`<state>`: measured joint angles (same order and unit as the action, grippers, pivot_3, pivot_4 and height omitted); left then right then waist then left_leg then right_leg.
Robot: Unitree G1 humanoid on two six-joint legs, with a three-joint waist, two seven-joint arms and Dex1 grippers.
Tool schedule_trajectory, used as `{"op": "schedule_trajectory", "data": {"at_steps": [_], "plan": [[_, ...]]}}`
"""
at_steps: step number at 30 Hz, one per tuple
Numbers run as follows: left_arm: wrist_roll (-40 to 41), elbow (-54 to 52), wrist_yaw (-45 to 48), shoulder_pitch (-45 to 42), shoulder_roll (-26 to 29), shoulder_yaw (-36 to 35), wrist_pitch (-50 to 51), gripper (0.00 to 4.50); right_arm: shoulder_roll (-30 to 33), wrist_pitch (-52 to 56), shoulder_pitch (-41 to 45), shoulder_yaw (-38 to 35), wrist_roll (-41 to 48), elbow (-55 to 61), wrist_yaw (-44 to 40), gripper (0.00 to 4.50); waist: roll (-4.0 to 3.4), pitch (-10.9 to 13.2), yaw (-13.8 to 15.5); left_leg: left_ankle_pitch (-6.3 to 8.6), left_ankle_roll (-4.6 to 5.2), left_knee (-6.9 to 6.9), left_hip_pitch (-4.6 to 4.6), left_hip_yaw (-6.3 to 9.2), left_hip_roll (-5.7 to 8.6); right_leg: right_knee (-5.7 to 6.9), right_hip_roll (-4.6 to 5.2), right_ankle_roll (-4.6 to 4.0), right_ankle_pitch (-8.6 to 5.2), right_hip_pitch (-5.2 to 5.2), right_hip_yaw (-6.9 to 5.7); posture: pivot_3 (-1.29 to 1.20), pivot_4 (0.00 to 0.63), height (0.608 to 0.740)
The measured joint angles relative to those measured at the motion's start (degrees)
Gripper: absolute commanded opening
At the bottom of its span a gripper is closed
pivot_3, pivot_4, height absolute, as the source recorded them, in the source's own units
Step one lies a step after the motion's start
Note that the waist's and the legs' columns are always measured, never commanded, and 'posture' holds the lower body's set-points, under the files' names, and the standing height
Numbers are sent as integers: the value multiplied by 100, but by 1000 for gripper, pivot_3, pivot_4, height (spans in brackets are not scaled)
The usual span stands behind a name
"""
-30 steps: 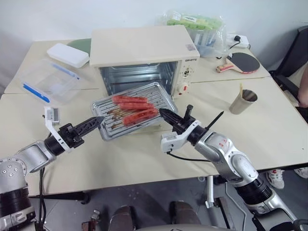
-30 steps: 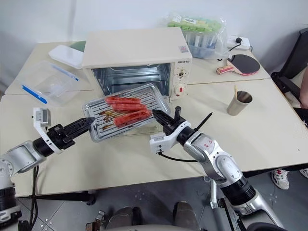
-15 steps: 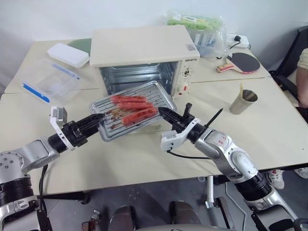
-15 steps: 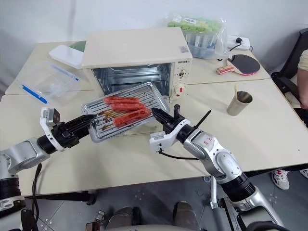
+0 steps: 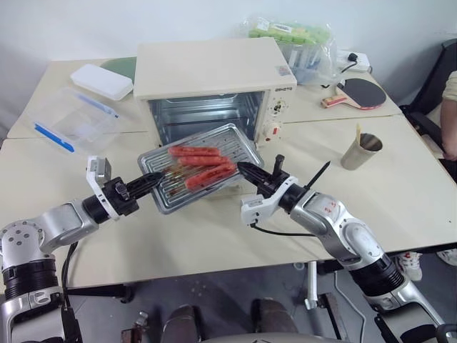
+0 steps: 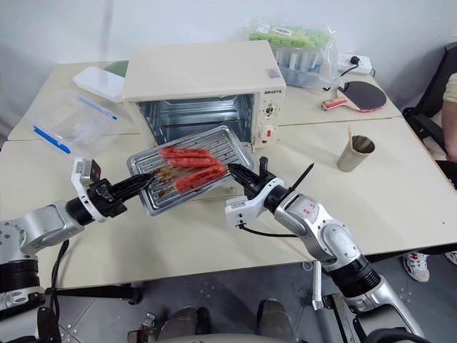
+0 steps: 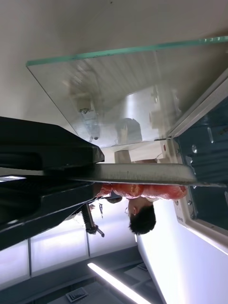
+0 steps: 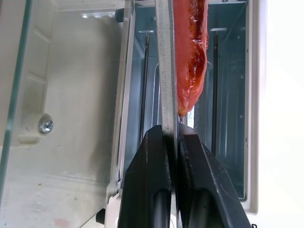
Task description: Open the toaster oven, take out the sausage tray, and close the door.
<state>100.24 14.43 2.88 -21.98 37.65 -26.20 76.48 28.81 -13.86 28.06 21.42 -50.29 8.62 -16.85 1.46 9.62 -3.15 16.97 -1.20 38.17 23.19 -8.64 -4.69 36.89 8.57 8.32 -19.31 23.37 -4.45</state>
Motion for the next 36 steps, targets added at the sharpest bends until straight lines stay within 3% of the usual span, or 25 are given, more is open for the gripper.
{"op": "schedule_trajectory", "data": {"at_steps": [11,20,28,32,36], "plan": [[1065,-270,-933,375,113,535,-342,0,-103,-102,32,-11,694,76,-543,4481,2,-1,2,0,0,1,-2,14,0,1,0,-1,0,-1,5,0,150,740],[1164,-328,-1093,706,110,332,-425,0,536,-276,-84,-277,1702,452,-1382,4481,2,-1,21,0,0,3,-2,10,1,-3,0,-1,-1,-5,4,0,150,740],[1145,-689,-1089,1377,-86,-367,-431,0,1596,123,-498,-844,3328,443,-2927,4481,3,-1,57,0,1,3,-5,7,1,-18,0,-3,-1,-16,4,0,150,740],[1144,-932,-1103,1548,-185,-618,-496,0,1720,311,-676,-882,3718,445,-3306,4481,3,0,116,0,1,9,-9,7,0,-28,-1,-4,-2,-22,5,0,150,740],[1146,-1603,-1195,2319,-668,-1103,-742,0,1728,1031,-671,-1187,4270,72,-3589,4481,4,0,133,5,8,5,-17,10,0,-41,0,-4,-2,-36,6,0,150,740]]}}
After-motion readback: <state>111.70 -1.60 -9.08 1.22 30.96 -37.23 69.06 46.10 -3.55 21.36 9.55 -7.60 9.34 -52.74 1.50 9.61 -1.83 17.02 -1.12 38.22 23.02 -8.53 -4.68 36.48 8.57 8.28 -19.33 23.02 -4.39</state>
